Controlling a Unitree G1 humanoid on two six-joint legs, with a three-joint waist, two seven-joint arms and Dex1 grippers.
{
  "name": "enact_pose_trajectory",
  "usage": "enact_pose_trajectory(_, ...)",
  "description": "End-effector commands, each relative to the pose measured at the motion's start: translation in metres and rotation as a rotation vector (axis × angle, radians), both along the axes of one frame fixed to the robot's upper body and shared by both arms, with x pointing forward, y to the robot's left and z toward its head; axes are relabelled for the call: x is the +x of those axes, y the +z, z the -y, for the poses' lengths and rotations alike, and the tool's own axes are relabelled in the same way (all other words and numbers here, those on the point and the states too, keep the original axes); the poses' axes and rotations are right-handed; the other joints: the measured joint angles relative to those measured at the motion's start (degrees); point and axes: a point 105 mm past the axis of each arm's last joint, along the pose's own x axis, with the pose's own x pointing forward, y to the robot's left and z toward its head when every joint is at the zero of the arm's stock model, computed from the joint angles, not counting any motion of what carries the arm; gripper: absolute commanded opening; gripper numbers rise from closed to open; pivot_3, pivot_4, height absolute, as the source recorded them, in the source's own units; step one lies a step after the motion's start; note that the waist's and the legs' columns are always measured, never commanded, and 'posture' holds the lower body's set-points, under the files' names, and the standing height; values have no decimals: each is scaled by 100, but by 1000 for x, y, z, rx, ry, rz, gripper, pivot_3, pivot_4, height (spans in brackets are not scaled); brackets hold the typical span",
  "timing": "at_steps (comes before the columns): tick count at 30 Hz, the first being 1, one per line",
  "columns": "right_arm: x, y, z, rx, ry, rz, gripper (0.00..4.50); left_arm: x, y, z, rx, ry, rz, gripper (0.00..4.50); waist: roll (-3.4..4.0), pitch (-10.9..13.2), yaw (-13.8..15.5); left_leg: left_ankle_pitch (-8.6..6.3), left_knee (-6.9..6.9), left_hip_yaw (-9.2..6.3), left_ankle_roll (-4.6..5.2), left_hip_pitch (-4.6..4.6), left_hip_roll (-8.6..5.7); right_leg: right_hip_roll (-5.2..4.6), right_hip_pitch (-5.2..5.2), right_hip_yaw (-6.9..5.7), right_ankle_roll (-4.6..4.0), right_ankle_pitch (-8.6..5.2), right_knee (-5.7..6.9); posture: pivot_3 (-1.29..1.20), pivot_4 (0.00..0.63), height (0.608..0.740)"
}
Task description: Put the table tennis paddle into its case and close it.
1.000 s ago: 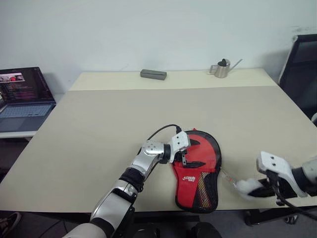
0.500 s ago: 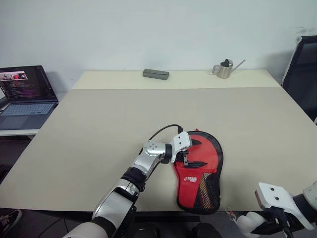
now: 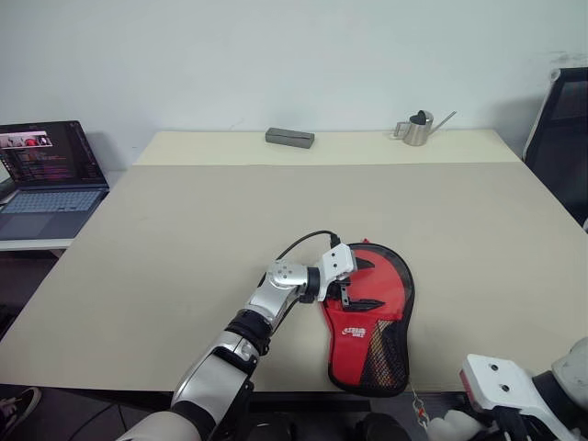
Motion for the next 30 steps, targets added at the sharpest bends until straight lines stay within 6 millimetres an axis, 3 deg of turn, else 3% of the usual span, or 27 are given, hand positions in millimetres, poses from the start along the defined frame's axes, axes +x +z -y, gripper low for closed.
enact_pose_trajectory(1,-24,8,-17,49,132,-60,228,-7,-45,-16,131,51,-110,4500,0,0,3,0,0,0,0,0,0,0,0,0,0,0,0,0,150,740)
enact_pose_trajectory(13,-22,4,-30,103,147,-16,228,-6,-44,-15,132,55,-107,4500,-2,1,13,-3,-3,-3,0,-2,0,-2,-1,-3,-2,-1,-7,0,150,740)
enact_pose_trajectory(14,-22,3,-30,105,145,-17,946,-6,-44,-15,132,55,-106,4500,-3,1,13,-3,-2,-4,0,-2,0,-2,-2,-3,-2,-2,-7,0,150,740)
enact_pose_trajectory(21,-7,8,-32,138,83,30,3307,-5,-43,-14,130,57,-102,4500,-9,0,15,-3,-2,-9,0,0,2,-3,-2,-2,-1,-1,-8,0,150,740)
enact_pose_trajectory(25,17,22,-26,170,28,82,3307,-4,-42,-12,126,56,-101,4500,-12,1,13,-3,0,-8,0,3,5,-6,-2,-2,-2,-2,-9,0,150,740)
enact_pose_trajectory(30,53,46,-2,178,-45,168,3307,-7,-38,-7,102,40,-100,4500,-17,3,18,-3,0,-11,1,2,3,-8,-3,-2,-1,-1,-11,0,150,740)
